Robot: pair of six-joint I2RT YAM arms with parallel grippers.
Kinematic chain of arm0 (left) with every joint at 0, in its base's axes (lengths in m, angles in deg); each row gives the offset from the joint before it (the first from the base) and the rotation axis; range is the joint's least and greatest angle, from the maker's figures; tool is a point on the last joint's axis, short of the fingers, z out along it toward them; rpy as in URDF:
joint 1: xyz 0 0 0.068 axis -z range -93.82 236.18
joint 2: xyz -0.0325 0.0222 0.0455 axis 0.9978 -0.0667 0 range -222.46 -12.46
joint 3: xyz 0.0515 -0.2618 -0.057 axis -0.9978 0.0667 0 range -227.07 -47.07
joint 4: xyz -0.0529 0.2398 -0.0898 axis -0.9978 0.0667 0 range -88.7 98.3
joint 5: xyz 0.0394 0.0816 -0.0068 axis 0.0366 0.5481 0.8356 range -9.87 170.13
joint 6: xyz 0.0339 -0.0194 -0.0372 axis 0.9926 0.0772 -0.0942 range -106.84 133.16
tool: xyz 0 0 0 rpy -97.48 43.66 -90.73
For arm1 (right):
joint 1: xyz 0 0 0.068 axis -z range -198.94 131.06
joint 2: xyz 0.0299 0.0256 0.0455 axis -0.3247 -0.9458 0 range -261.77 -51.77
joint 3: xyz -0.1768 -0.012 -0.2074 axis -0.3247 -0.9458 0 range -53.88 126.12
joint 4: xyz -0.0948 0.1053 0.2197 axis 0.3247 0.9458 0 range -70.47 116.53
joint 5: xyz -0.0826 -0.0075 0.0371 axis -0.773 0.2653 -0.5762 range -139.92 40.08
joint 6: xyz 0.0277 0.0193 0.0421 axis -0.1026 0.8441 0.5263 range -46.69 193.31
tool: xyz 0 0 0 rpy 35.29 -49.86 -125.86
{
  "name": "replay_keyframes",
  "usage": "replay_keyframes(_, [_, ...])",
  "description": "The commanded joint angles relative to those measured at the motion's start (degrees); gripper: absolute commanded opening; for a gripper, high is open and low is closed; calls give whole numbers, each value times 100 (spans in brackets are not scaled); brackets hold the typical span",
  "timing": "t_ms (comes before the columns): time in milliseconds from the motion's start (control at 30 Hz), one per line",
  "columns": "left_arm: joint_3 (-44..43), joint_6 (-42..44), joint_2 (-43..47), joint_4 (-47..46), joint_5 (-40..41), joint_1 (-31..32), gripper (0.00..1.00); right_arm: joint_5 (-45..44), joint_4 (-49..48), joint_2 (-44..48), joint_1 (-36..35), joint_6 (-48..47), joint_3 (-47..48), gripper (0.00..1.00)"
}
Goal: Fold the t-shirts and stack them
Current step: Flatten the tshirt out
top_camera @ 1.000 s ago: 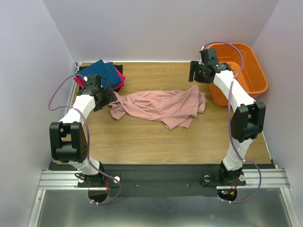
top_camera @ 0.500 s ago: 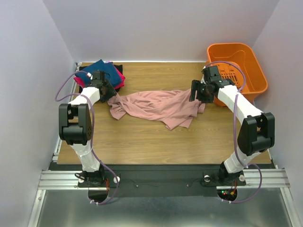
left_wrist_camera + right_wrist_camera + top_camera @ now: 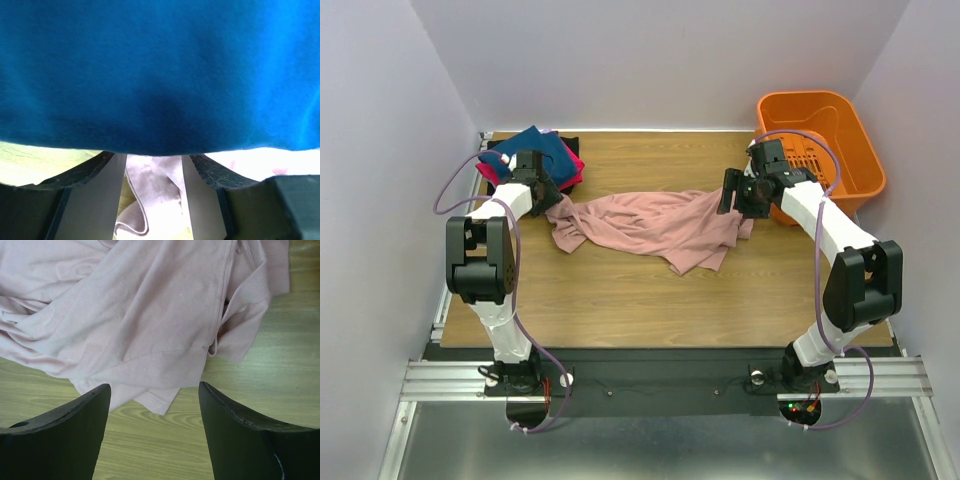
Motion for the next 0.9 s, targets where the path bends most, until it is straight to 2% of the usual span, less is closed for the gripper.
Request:
replay_keyframes(0, [-35,45,277,-67,313,20,59,84,-209,20,10,44,187,77])
replay_keyframes(600, [-220,203,-171,-32,304,28,58,57,-191,-33,10,97,143,77])
replay_keyframes(733, [-150,203,-171,-58,295,28,47,40,-191,-51,10,106,143,77])
replay_keyframes(867, [-158,203,-101,-58,339,37,41,48,-191,-60,10,97,161,77])
